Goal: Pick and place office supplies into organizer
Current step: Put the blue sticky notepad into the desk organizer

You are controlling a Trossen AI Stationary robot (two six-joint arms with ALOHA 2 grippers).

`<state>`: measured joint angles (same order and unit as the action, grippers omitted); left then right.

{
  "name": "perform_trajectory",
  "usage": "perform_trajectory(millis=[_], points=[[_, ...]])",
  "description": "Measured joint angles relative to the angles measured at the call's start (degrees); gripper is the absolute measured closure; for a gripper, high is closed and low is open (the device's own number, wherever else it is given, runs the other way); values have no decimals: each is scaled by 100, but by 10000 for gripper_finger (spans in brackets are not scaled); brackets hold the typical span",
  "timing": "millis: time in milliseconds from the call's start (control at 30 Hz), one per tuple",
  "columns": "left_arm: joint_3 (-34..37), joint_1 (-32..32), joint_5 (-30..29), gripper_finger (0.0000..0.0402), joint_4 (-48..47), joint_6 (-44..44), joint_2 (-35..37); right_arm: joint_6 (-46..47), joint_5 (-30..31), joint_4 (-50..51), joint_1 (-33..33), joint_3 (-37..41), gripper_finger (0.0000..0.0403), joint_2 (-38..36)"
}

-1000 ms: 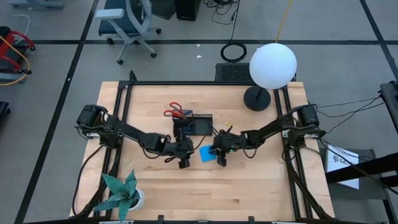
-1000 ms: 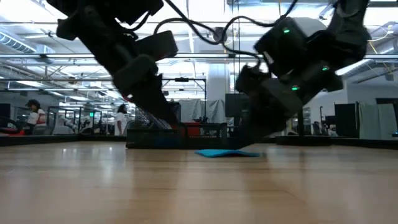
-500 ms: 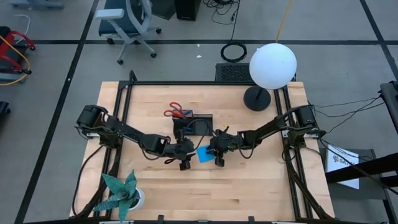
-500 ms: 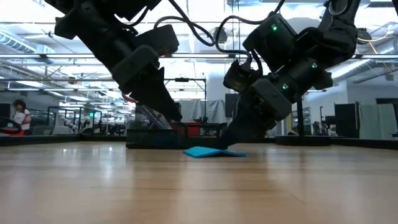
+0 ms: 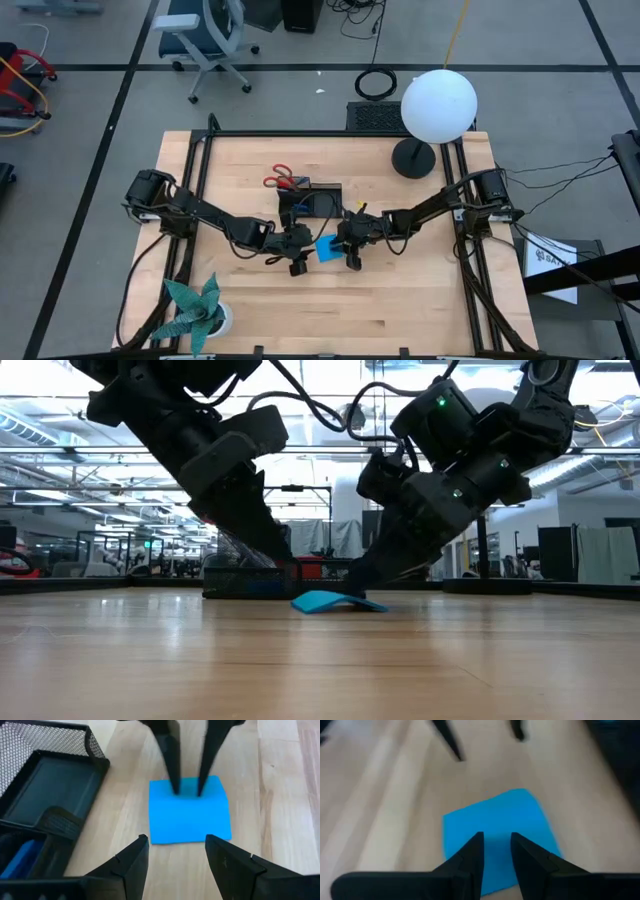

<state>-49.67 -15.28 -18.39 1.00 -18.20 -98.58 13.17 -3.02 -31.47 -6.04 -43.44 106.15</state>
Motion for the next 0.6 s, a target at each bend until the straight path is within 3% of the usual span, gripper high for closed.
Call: perform_trajectory(millis=[133, 333, 600], points=[[5, -19, 40, 197, 120, -95, -333, -199, -465, -182, 0, 0, 314, -2], [-11, -5, 93, 197, 676, -142, -918, -286, -475, -203, -2, -13, 314, -98], [-9, 21, 188, 197, 706, -122, -885, -604, -430, 1567, -4, -12, 314, -727]])
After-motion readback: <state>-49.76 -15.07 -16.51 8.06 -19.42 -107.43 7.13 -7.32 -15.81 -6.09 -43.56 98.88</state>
